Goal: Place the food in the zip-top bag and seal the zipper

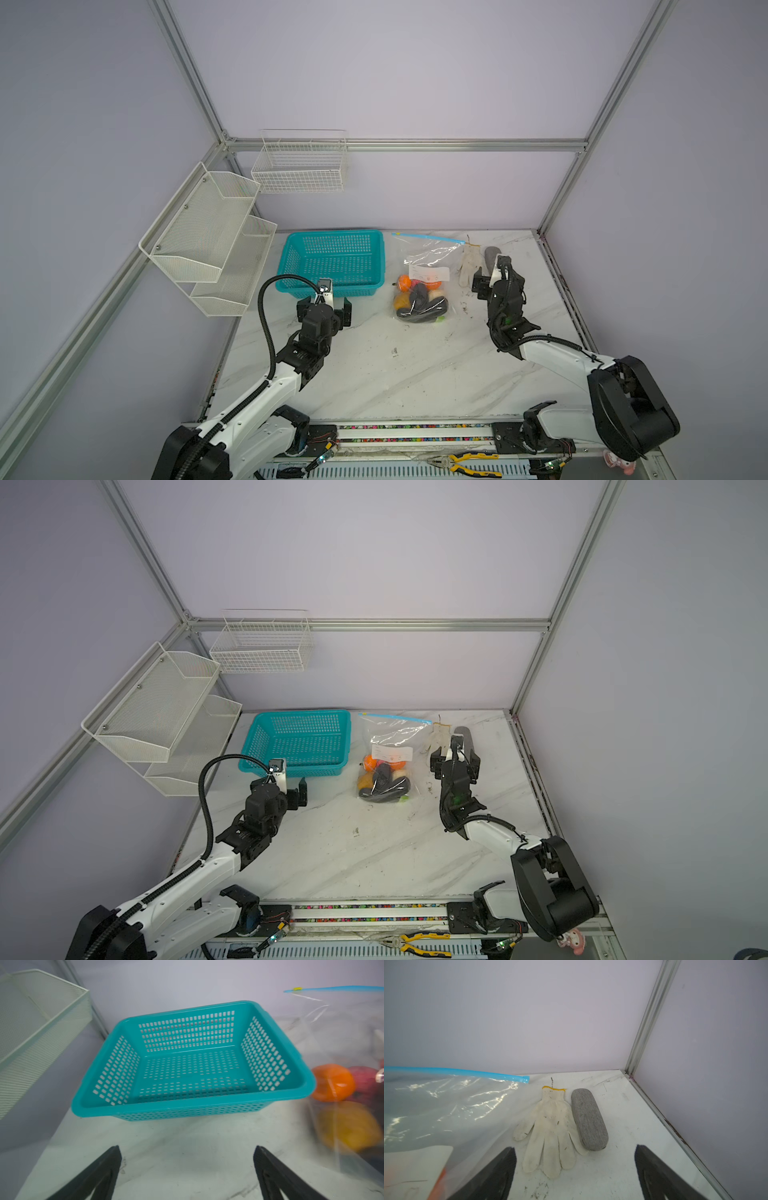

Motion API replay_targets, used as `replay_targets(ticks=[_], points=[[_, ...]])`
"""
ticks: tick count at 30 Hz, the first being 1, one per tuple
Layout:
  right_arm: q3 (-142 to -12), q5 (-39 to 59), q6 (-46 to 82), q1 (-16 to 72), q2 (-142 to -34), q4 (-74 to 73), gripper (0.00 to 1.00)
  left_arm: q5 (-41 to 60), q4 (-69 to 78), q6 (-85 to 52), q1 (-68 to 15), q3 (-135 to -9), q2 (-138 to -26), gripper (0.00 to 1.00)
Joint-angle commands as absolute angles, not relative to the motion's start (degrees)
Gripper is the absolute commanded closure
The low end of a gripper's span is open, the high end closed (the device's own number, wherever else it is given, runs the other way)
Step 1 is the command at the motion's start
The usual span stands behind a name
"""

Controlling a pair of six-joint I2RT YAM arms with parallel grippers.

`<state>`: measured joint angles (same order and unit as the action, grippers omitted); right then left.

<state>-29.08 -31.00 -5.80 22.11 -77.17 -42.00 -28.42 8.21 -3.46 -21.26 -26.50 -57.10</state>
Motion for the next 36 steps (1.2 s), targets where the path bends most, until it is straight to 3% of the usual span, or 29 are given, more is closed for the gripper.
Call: replay_targets(ticks=[1, 11, 19, 25, 32, 36], points=[[-22.5, -28.22, -9.75, 19.53, -79.58, -59.06, 0.05, -29.3, 20.78, 3.34, -16.99, -21.71, -61.77, 0.0], [-19.38, -17.85, -6.34, 12.28, -86.92, -75.88, 0.06, -19.85, 38.72, 0.88, -3.99, -22.13, -76.52, 0.0], [-19.76, -15.04, -4.09, 8.72, -96.37, -87.79, 0.04, -14.28, 49.44, -0.03, -1.94, -22.88, -88.28, 0.0], [-21.21, -11.7, -2.57, 6.31, -102.82, -91.22, 0.03, -12.21, 51.33, -0.87, -0.35, -22.51, -89.33, 0.0], [-27.29, -8.35, -1.98, 4.54, -102.34, -78.13, 0.03, -11.89, 51.7, -1.05, -0.09, -22.5, -89.56, 0.0], [-26.56, -9.29, -2.37, 4.61, -101.64, -78.81, 0.03, -11.69, 51.77, -1.14, 0.0, -22.74, -89.8, 0.0]])
